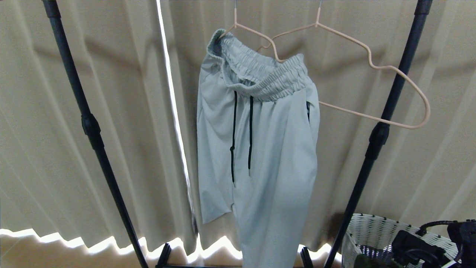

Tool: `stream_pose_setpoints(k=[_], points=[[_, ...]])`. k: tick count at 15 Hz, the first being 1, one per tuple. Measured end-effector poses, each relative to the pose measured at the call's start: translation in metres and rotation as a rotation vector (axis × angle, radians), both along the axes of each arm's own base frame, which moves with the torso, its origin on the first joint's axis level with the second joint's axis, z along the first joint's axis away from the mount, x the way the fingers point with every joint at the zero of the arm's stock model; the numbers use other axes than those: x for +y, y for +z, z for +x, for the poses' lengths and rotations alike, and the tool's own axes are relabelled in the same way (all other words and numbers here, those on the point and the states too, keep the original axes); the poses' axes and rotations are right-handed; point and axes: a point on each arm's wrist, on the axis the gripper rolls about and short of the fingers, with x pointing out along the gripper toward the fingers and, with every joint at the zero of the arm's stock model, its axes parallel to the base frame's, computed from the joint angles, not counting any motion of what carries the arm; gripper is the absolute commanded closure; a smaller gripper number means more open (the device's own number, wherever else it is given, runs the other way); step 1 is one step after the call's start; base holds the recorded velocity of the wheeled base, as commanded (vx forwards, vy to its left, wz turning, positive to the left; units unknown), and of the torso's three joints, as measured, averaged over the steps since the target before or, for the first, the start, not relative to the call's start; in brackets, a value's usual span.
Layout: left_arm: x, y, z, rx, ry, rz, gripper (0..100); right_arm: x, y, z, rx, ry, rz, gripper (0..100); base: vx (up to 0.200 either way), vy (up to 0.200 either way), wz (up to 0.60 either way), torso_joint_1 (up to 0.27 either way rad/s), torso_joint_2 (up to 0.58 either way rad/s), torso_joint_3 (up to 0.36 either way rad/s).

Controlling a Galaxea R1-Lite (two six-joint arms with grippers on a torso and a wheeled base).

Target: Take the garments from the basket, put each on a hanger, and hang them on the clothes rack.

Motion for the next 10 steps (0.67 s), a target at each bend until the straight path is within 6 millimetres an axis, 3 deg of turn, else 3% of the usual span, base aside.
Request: stream_pose_setpoints(k=[7,10], points=[[0.0,0.0,0.0,0.0,0.0,0.0,0,-0.0009,-0.0045,0.0023,0.03,-0.009,0.002,100,0.0,0.0,0.0,0.0,0.0,0.0],[0.0,0.0,0.0,0.0,0.0,0.0,0,-0.0008,0.0037,0.0015,-0.048,-0.022,0.018,100,0.0,0.0,0.0,0.0,0.0,0.0]])
